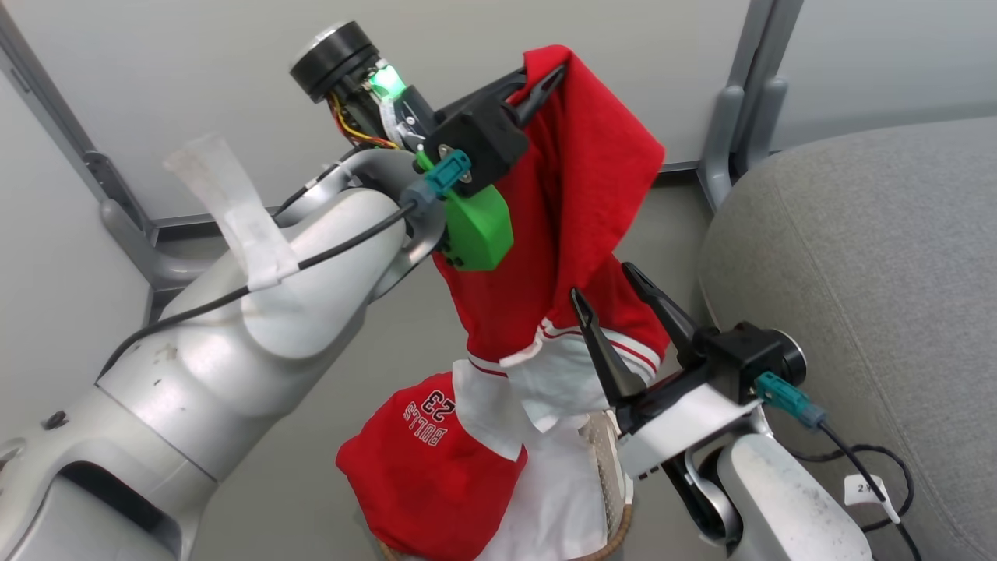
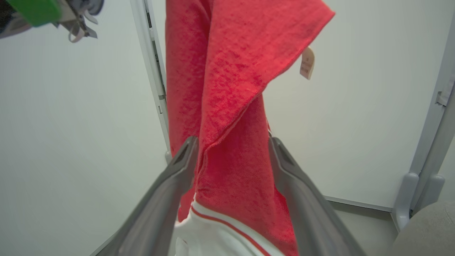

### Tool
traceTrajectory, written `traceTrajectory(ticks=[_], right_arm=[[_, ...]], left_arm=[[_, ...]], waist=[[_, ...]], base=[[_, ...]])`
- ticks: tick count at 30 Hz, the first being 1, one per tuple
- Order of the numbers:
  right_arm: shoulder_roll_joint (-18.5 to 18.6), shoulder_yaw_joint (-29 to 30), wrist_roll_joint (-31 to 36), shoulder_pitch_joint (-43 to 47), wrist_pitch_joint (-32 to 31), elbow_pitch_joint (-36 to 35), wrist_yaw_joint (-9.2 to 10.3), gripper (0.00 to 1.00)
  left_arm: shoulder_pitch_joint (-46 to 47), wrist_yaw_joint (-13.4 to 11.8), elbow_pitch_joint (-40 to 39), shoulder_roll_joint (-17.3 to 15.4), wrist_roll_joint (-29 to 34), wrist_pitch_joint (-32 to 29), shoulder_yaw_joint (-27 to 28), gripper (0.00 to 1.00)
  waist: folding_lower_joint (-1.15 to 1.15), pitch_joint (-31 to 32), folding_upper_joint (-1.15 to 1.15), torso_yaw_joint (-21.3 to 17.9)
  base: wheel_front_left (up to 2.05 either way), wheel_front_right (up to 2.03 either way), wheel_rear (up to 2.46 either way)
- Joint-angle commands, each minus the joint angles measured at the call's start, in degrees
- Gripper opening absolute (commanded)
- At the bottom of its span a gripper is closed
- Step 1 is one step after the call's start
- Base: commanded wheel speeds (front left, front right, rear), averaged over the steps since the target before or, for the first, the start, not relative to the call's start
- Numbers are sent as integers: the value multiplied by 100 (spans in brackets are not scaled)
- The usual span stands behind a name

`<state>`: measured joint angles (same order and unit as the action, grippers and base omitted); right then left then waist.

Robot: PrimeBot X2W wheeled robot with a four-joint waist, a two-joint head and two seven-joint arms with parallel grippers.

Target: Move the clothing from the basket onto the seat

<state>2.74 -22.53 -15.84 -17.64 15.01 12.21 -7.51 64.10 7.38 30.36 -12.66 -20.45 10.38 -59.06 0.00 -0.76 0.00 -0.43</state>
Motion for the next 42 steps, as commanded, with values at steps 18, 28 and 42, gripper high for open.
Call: traceTrajectory(ticks=[18,28,42], right_arm=[[32,-181,326,-1175,26,1538,4,0],[28,-176,257,-1186,26,1351,4,0],[27,418,559,-940,26,772,4,0]], left_arm=[[-107,-117,-774,80,-90,-19,-235,0],[-710,-407,-627,-298,-520,76,29,0],[-2319,-847,-548,-508,-1505,447,776,100]], waist=[[0,58,0,445],[0,-19,0,307],[0,-121,0,131]], base=[[0,0,0],[0,0,0],[0,0,0]])
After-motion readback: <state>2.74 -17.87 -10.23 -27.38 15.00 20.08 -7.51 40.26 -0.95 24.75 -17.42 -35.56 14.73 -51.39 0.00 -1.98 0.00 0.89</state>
